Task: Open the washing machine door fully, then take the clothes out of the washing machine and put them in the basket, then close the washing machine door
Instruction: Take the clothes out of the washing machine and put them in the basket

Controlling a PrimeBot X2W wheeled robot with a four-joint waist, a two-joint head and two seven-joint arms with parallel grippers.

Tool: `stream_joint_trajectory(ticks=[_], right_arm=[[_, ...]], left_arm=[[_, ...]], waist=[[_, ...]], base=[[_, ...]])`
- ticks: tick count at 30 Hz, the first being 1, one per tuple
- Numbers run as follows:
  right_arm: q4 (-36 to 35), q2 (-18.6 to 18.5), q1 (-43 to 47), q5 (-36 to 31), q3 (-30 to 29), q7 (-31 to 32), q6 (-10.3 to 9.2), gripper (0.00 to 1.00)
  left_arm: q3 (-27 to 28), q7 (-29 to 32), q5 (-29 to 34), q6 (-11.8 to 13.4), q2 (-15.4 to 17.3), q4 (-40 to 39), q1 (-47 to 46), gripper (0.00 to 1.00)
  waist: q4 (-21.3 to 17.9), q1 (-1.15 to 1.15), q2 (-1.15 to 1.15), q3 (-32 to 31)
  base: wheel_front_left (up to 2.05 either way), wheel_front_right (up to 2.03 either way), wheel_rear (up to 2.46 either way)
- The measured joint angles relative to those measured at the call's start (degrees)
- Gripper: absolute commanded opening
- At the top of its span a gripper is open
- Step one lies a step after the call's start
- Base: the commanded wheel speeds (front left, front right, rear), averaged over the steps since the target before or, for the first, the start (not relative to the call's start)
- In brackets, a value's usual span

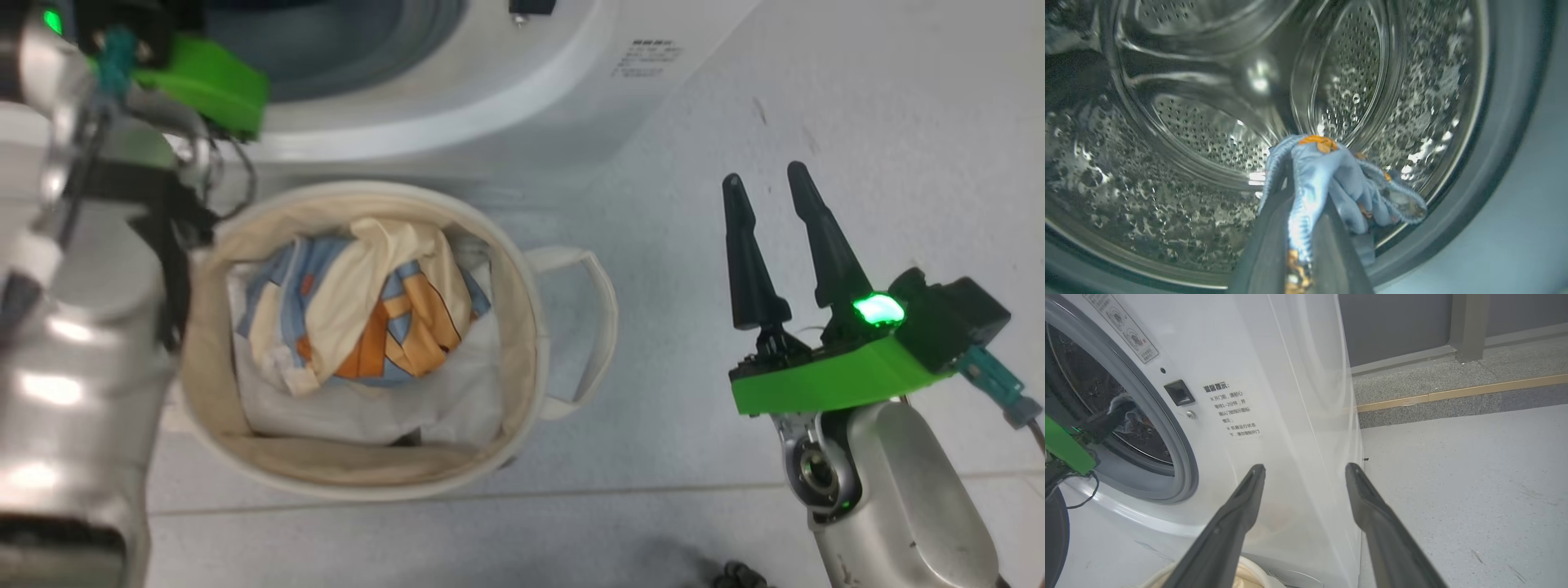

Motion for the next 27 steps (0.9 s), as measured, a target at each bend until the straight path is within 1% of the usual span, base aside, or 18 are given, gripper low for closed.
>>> stream_joint_trajectory(ticks=[4,8,9,10,11,16,20,24,27], right_arm=[[0.49,0.00,1.51,-0.40,-0.15,0.00,0.00,1.00],[1.01,-0.01,3.28,-0.92,-0.25,0.00,0.00,1.00],[1.38,-0.01,4.08,-1.63,-0.52,0.00,0.00,1.00],[1.55,-0.01,4.52,-1.94,-0.67,0.00,0.00,1.00],[1.55,-0.01,4.52,-1.94,-0.67,0.00,0.00,1.00],[2.30,-0.01,6.04,-2.26,-0.89,0.00,0.00,1.00],[2.72,-0.01,7.27,-2.16,-0.82,0.00,0.00,1.00],[3.43,-0.01,8.82,-2.20,-0.67,0.00,0.00,1.00],[3.66,-0.01,9.55,-2.26,-0.71,0.00,0.00,1.00]], left_arm=[[0.03,-0.41,-0.88,1.31,0.01,-15.72,8.21,0.00],[-0.35,-0.43,-0.88,2.75,0.31,-28.64,17.64,0.00],[-0.44,-0.43,-0.97,3.87,0.31,-34.55,21.56,0.00],[-0.57,-0.44,-0.97,4.25,0.31,-37.21,23.10,0.00],[-0.57,-0.44,-0.97,4.25,0.31,-37.21,23.10,0.00],[-1.07,-0.44,-1.29,5.49,0.03,-47.91,29.14,0.00],[-1.85,-0.49,-1.46,6.27,-0.46,-54.03,33.71,0.00],[-2.86,-0.49,-1.46,7.21,-1.01,-56.94,37.47,0.00],[-3.12,-0.49,-1.46,7.25,-1.01,-57.61,39.91,0.00]], waist=[[0.92,0.00,0.00,-3.17],[1.84,0.00,0.00,-6.67],[2.40,0.00,0.00,-8.32],[2.75,0.00,0.00,-9.10],[2.75,0.00,0.00,-9.10],[4.48,0.00,0.00,-12.69],[5.52,0.00,0.00,-15.33],[6.34,0.00,0.00,-17.63],[6.93,-0.01,0.00,-19.10]], base=[[0.00,0.00,0.00],[0.00,0.00,0.00],[0.00,0.00,0.00],[0.00,0.00,0.00],[0.00,0.00,0.00],[0.00,0.00,0.00],[0.00,0.00,0.00],[0.00,0.00,0.00],[0.00,0.00,0.00]])
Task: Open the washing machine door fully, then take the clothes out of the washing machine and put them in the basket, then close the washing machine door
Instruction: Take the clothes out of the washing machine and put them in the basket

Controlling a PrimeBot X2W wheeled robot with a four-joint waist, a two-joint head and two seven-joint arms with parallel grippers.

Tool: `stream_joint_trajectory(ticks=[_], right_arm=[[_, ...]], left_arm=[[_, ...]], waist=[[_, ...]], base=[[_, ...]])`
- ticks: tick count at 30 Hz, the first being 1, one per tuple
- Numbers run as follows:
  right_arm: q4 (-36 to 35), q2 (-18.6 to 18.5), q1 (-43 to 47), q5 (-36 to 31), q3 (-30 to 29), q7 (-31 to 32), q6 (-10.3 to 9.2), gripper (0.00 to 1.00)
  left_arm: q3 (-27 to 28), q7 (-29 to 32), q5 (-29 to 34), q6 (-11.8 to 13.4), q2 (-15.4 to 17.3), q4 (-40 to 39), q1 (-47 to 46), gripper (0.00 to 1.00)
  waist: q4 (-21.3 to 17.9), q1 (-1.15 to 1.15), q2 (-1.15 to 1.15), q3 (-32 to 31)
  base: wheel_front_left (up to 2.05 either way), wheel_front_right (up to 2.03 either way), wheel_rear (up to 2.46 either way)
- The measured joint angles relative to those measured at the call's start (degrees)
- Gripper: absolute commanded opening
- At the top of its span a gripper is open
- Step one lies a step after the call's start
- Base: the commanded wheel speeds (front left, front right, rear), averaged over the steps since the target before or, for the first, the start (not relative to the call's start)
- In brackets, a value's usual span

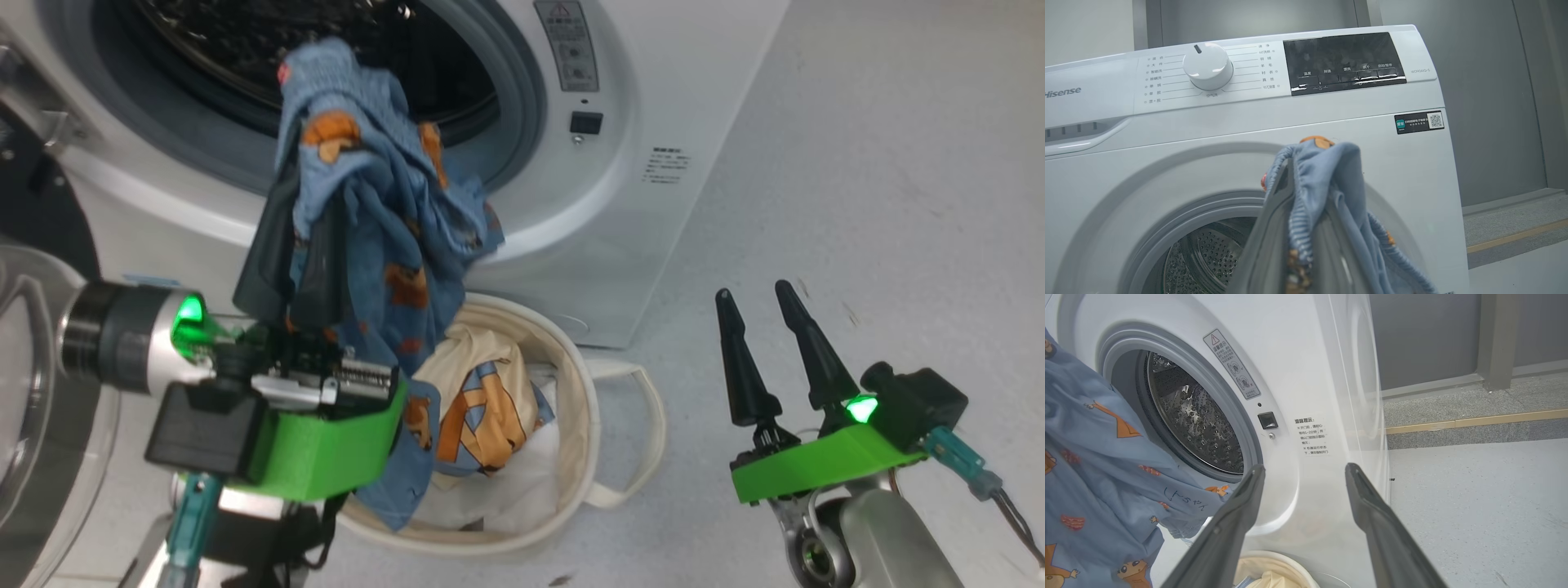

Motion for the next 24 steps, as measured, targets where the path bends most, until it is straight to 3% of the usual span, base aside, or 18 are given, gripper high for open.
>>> stream_joint_trajectory(ticks=[13,24], right_arm=[[0.37,0.00,0.73,-0.44,0.37,0.00,0.00,1.00],[0.37,0.00,0.67,-0.96,0.22,0.00,0.00,1.00]], left_arm=[[-2.32,0.00,-1.05,-0.26,-0.01,2.54,6.30,0.00],[-4.47,0.07,-4.01,-3.57,-1.81,23.95,7.17,0.00]], waist=[[1.74,0.00,0.00,-1.37],[1.28,0.00,0.00,0.86]], base=[[0.00,0.00,0.00],[0.00,0.00,0.00]])
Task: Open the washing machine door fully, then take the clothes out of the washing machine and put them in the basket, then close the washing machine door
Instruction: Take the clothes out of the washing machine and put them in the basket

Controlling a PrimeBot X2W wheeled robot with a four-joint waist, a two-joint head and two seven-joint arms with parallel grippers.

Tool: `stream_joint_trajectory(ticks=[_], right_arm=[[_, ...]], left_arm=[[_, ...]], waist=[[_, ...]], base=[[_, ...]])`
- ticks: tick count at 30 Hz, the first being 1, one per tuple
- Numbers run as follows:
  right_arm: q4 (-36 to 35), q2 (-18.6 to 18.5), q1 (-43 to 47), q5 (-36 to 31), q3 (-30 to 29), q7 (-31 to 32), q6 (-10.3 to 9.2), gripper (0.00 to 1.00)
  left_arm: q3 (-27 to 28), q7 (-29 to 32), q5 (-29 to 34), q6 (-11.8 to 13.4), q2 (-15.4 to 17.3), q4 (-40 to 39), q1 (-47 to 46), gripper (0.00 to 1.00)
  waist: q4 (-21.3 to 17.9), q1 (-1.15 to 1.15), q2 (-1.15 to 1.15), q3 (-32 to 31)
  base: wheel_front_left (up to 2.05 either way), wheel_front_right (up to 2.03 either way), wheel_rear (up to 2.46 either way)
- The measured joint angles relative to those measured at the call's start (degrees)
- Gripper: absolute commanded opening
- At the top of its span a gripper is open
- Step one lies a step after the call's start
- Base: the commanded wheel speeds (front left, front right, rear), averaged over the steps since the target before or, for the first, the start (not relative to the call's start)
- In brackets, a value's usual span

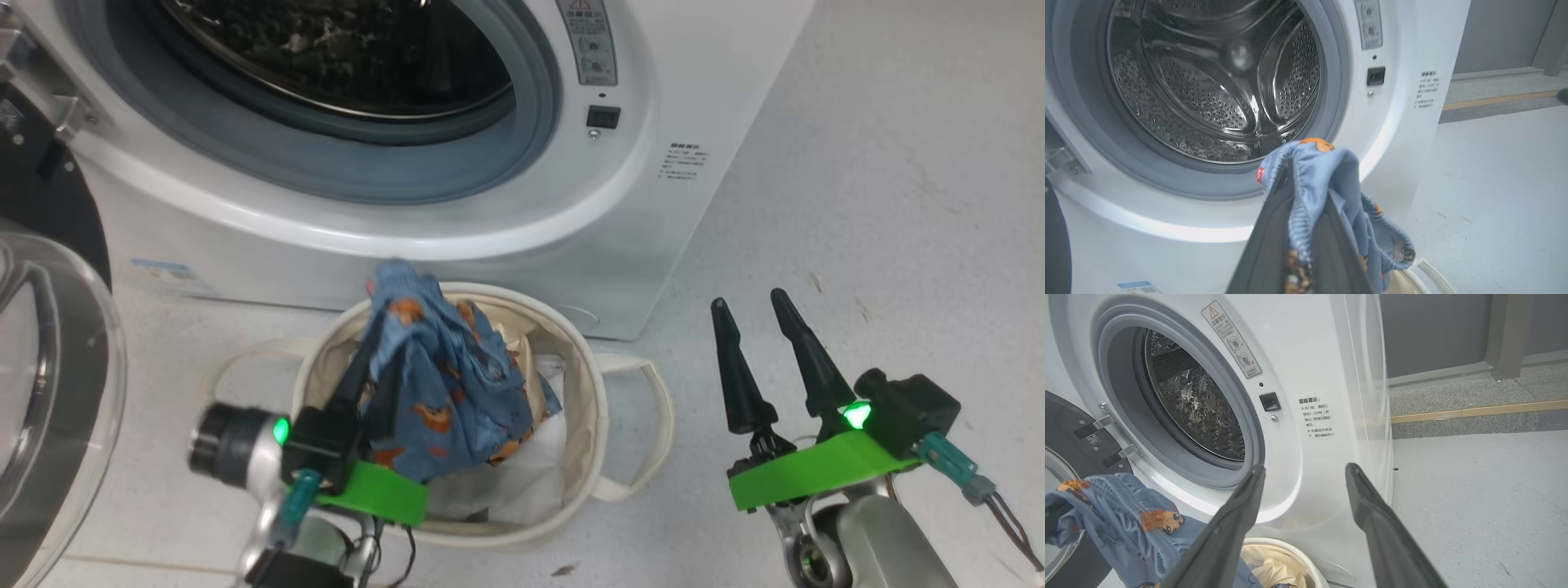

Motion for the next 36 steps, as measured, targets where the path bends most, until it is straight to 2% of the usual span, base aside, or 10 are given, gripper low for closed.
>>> stream_joint_trajectory(ticks=[5,12,20,34,35,36], right_arm=[[-0.16,0.00,-0.23,-0.31,0.66,0.00,0.00,1.00],[-0.63,0.00,-1.24,-0.32,1.79,0.00,0.00,1.00],[-1.82,0.00,-2.99,0.70,3.19,0.00,0.00,1.00],[-2.74,0.00,-6.47,2.14,2.63,0.00,0.00,1.00],[-2.72,-0.01,-6.47,2.14,2.52,0.00,0.00,1.00],[-2.72,-0.01,-6.48,2.13,2.45,0.00,0.00,1.00]], left_arm=[[-0.89,0.01,-0.41,-2.41,-1.19,11.31,-1.59,0.00],[-0.32,0.01,-2.10,-4.12,-3.55,23.45,-7.86,0.00],[1.20,0.01,-2.07,-4.09,-4.08,33.89,-12.52,0.00],[3.14,0.01,-0.10,-1.53,-3.81,40.49,-18.20,0.00],[3.19,0.01,-0.10,-1.47,-3.81,40.57,-18.39,0.17],[3.24,0.01,-0.10,-1.29,-3.85,40.74,-18.61,0.94]], waist=[[-0.70,0.00,0.00,1.69],[-2.00,0.00,0.00,4.73],[-4.49,0.00,0.00,8.04],[-8.16,0.00,0.00,14.60],[-8.05,0.00,0.00,14.60],[-7.90,0.00,0.00,14.55]], base=[[0.00,0.00,0.00],[0.00,0.00,0.00],[0.00,0.00,0.00],[0.00,0.00,0.00],[0.00,0.00,0.00],[0.00,0.00,0.00]])
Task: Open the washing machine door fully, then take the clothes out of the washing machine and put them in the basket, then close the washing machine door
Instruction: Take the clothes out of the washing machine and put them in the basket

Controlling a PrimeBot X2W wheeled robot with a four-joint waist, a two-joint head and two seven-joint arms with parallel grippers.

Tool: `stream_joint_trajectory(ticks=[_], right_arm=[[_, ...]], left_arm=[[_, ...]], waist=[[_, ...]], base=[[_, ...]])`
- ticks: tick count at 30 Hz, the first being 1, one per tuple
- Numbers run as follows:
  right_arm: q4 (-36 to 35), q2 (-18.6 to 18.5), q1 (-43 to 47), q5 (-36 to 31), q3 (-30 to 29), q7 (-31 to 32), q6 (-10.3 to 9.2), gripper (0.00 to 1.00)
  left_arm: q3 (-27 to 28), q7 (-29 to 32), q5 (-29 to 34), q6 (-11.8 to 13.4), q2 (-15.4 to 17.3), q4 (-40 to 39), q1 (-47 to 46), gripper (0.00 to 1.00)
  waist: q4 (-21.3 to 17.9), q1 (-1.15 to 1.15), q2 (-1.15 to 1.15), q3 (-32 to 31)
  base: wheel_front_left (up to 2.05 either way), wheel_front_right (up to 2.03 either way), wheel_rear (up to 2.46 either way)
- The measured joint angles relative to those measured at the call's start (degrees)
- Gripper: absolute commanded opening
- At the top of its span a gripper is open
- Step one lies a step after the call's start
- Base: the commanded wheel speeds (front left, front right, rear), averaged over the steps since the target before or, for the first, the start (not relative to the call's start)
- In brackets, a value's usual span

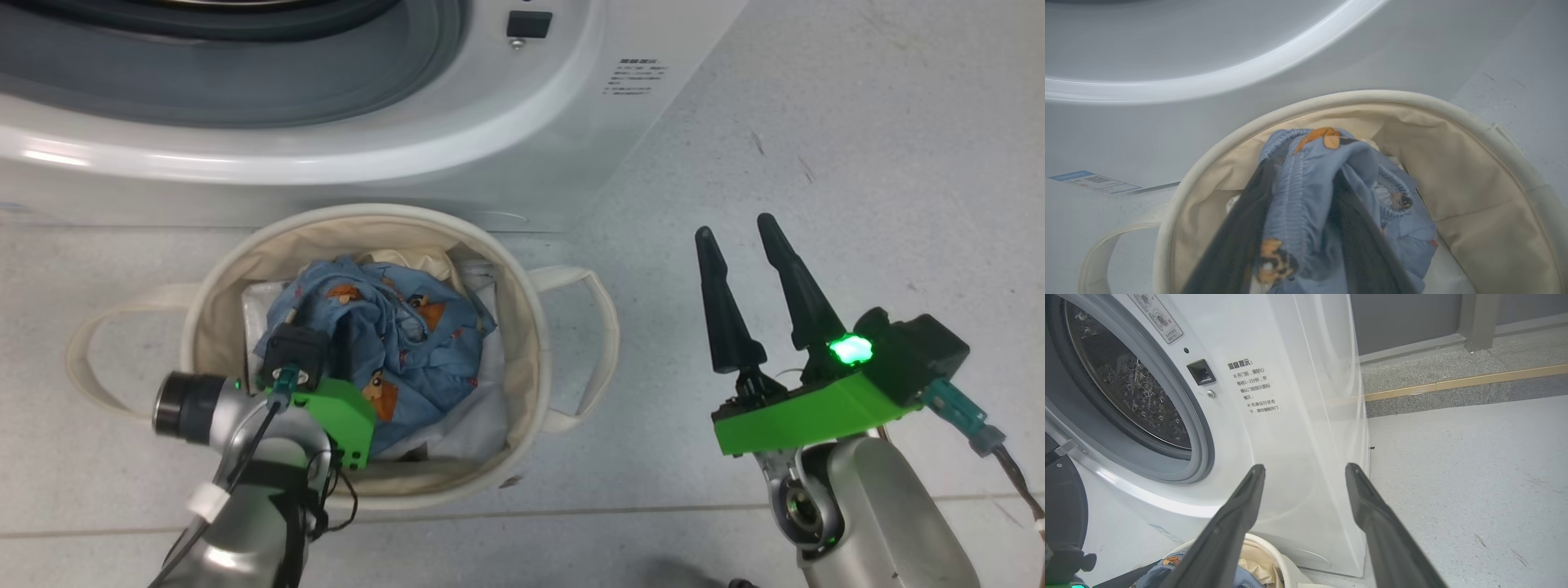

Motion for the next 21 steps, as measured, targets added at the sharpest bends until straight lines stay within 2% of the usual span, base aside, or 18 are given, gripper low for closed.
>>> stream_joint_trajectory(ticks=[1,6,12,13,21], right_arm=[[0.01,0.00,0.00,0.00,-0.03,0.00,0.00,1.00],[0.03,0.00,-0.01,-0.05,-0.12,0.00,0.00,1.00],[0.32,0.00,0.03,-0.13,-0.32,0.00,0.00,1.00],[0.42,0.00,0.08,-0.20,-0.32,0.00,0.00,1.00],[0.53,-0.01,1.82,-0.20,-0.45,0.00,0.00,1.00]], left_arm=[[0.12,-0.01,-0.01,0.19,-0.11,0.90,-0.29,1.00],[0.05,0.00,-0.02,-0.15,-0.53,6.16,-0.44,1.00],[0.09,0.00,-0.55,-0.18,-1.43,6.87,-0.37,1.00],[0.12,0.00,-0.55,-0.05,-1.43,6.11,-0.23,1.00],[3.90,0.00,-2.13,0.27,-1.48,-15.63,7.75,1.00]], waist=[[0.19,0.00,0.00,-0.11],[1.32,0.00,0.00,-1.17],[2.94,0.00,0.00,-3.55],[3.20,0.00,0.00,-4.08],[5.70,0.00,0.00,-9.80]], base=[[0.00,0.00,0.00],[0.00,0.00,0.00],[0.00,0.00,0.00],[0.00,0.00,0.00],[0.00,0.00,0.00]])
